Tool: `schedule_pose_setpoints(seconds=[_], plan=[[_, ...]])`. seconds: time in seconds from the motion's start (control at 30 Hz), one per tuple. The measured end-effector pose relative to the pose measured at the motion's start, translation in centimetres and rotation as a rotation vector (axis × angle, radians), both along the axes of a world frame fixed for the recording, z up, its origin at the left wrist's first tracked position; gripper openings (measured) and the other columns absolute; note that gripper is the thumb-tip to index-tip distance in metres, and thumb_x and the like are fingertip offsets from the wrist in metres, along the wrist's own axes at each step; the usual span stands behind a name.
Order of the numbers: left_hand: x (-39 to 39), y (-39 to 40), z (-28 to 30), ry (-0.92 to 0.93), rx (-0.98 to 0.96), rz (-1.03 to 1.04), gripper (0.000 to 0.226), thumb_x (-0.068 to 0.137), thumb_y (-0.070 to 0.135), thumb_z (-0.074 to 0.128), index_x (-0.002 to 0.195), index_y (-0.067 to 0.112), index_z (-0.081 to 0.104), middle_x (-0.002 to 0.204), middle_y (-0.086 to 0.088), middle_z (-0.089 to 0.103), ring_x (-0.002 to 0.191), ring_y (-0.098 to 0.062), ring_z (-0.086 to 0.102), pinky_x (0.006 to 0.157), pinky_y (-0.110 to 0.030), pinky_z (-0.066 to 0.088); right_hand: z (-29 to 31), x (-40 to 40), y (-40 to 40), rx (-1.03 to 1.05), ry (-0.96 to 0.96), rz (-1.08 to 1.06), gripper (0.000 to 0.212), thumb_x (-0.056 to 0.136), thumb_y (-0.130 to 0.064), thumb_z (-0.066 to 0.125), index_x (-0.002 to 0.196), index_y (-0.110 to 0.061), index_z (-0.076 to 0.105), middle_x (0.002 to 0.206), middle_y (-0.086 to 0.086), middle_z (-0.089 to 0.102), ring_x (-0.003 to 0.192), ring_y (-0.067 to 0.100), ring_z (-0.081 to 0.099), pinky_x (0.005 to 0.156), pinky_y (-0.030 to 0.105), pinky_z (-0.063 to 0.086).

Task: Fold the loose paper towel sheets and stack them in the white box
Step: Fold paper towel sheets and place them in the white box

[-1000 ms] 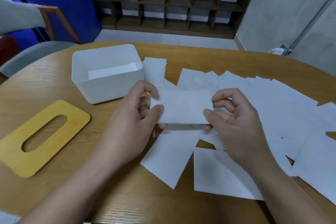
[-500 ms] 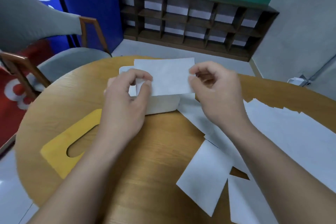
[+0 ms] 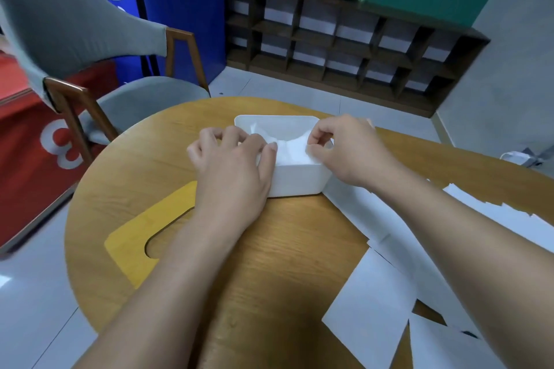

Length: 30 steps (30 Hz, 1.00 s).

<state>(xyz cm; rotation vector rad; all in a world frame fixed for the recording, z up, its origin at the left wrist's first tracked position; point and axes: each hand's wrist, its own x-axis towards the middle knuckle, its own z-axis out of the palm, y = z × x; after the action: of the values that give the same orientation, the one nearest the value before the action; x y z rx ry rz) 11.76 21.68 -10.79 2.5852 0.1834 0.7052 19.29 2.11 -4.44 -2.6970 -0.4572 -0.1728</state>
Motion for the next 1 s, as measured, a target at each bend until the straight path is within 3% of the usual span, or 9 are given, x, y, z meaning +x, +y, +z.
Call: schedule_pose_setpoints(seconds=[0.13, 0.33, 0.47, 0.53, 0.73, 0.87, 1.0], plan=[[0.2, -0.1, 0.0, -0.025, -0.004, 0.023, 0.048, 0.110, 0.052, 0.039, 0.106, 0.031, 0.082, 0.124, 0.006, 0.065, 0.125, -0.032, 0.043, 0.101, -0.050, 0.030, 0.1, 0.9, 0.4, -0.197, 0.007, 0.033, 0.019, 0.107, -0.032, 0.063, 0.093, -0.029, 0.076, 0.100, -0.013, 0.074, 0.099, 0.015, 0.062, 0.102, 0.035, 0.026], [0.2, 0.0, 0.1, -0.063, -0.002, 0.010, 0.043, 0.109, 0.045, 0.043, 0.105, 0.032, 0.083, 0.128, 0.007, 0.066, 0.126, -0.031, 0.045, 0.101, -0.048, 0.031, 0.6, 0.9, 0.4, -0.309, -0.061, 0.027, 0.020, 0.106, -0.041, 0.066, 0.097, -0.031, 0.080, 0.107, -0.009, 0.068, 0.104, 0.020, 0.060, 0.105, 0.041, 0.031], [-0.1, -0.4, 0.6, -0.159, -0.013, -0.052, 0.025, 0.109, 0.037, 0.056, 0.104, 0.031, 0.080, 0.124, 0.012, 0.067, 0.124, -0.029, 0.045, 0.099, -0.043, 0.028, 1.5, 0.0, -0.1, -0.183, -0.166, -0.019, 0.014, 0.105, -0.036, 0.069, 0.098, -0.029, 0.079, 0.114, -0.006, 0.067, 0.107, 0.020, 0.061, 0.109, 0.042, 0.034], [-0.4, -1.0, 1.0, -0.218, -0.026, -0.112, 0.017, 0.108, 0.033, 0.061, 0.108, 0.031, 0.078, 0.123, 0.012, 0.068, 0.122, -0.028, 0.047, 0.099, -0.042, 0.030, 2.2, -0.9, -0.7, -0.109, -0.161, -0.049, 0.013, 0.106, -0.037, 0.070, 0.103, -0.030, 0.079, 0.119, -0.008, 0.065, 0.101, 0.015, 0.052, 0.110, 0.040, 0.037], [-1.5, -3.9, 1.4, -0.321, -0.041, -0.300, 0.020, 0.102, 0.020, 0.072, 0.119, 0.028, 0.078, 0.119, 0.012, 0.069, 0.114, -0.024, 0.050, 0.094, -0.041, 0.038, 3.4, -4.9, -4.1, 0.039, -0.179, -0.043, 0.007, 0.102, -0.037, 0.075, 0.096, -0.034, 0.076, 0.087, -0.020, 0.048, 0.077, -0.005, 0.045, 0.091, 0.033, 0.036], [-2.7, -6.6, 1.0, -0.281, -0.081, -0.418, 0.022, 0.102, 0.022, 0.072, 0.124, 0.025, 0.077, 0.119, 0.011, 0.069, 0.115, -0.022, 0.050, 0.097, -0.046, 0.046, 2.8, -8.8, -6.5, 0.057, -0.171, -0.026, 0.008, 0.099, -0.040, 0.077, 0.092, -0.038, 0.074, 0.093, -0.019, 0.058, 0.084, -0.014, 0.049, 0.095, 0.031, 0.034], [-4.5, -9.6, 0.4, -0.157, -0.111, -0.544, 0.023, 0.106, 0.030, 0.068, 0.128, 0.031, 0.075, 0.121, 0.015, 0.070, 0.119, -0.014, 0.051, 0.103, -0.039, 0.048, 1.4, -12.5, -9.4, 0.113, -0.093, -0.071, 0.008, 0.098, -0.044, 0.078, 0.092, -0.042, 0.074, 0.103, -0.019, 0.063, 0.093, 0.001, 0.053, 0.092, 0.030, 0.030]])
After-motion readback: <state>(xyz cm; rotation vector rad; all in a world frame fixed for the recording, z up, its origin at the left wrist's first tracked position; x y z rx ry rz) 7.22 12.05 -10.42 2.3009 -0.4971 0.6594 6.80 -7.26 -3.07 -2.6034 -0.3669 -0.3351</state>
